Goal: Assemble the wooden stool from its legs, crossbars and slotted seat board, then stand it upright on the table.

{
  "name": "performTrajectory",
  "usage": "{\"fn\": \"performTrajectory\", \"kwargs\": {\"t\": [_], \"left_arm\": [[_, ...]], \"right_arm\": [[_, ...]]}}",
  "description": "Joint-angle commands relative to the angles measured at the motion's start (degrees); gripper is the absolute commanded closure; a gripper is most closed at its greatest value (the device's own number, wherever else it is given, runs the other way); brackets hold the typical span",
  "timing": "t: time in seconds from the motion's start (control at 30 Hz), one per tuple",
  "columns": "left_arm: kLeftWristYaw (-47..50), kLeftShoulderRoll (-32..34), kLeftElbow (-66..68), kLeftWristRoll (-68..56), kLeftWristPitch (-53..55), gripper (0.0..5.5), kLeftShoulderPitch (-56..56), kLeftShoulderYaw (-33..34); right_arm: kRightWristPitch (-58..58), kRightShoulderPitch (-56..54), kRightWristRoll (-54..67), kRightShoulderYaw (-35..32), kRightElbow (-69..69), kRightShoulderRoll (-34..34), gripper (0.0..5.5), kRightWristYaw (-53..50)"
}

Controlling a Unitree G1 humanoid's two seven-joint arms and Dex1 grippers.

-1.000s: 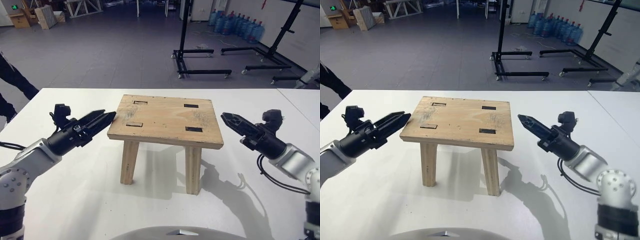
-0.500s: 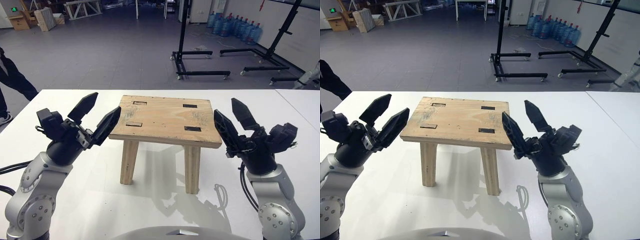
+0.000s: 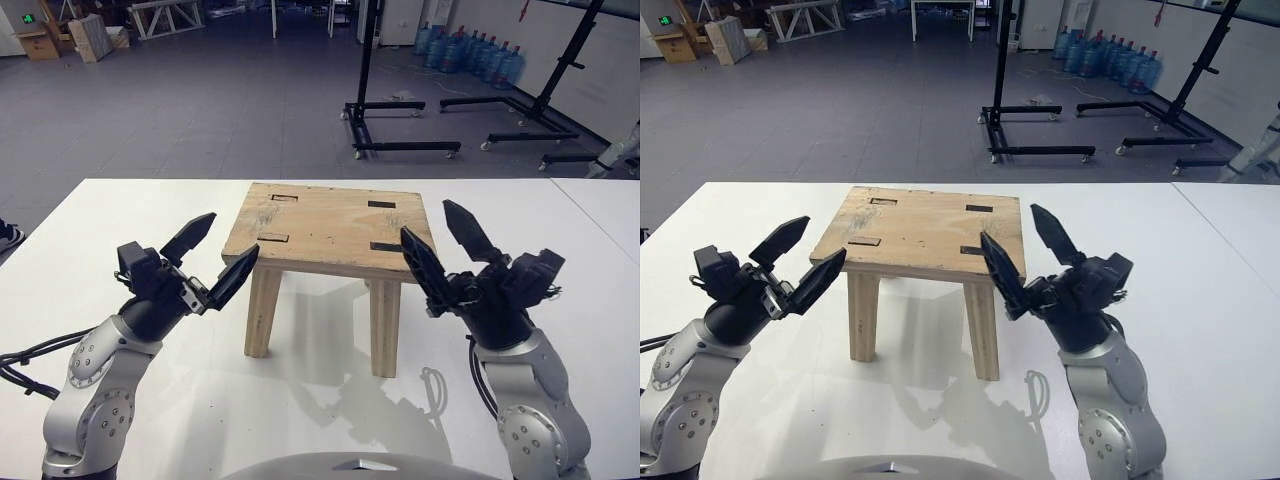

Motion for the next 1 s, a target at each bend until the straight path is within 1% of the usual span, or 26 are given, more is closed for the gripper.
{"fn": "performTrajectory", "kwargs": {"t": [0.03, 0.13, 0.27, 0.57, 1.0], "left_arm": [[-0.93, 0.48, 1.56, 1.41, 0.37, 0.34, -1.44, -0.99], [-1.35, -0.03, 2.18, 2.13, -0.13, 0.34, -1.67, -1.63], [-1.17, -0.35, 2.90, 3.31, -0.48, 0.34, -2.73, -2.11], [0.44, -1.13, 3.42, 6.00, -0.47, 0.34, -5.11, -2.96], [0.63, -1.46, 3.79, 7.26, -0.09, 0.34, -6.14, -3.54]], "right_arm": [[0.37, -1.31, -2.19, 1.93, 0.18, 0.38, 0.69, -1.96], [-1.06, -2.64, -4.25, 3.50, 2.60, 1.16, 0.69, -1.93], [-3.07, -2.64, -5.29, 3.99, 4.36, 1.81, 0.69, -1.23], [-7.34, -2.62, -4.34, 1.82, 8.89, 0.64, 0.69, 2.32], [-9.45, -1.30, -4.69, 2.62, 11.15, 1.07, 0.69, 4.65]]}}
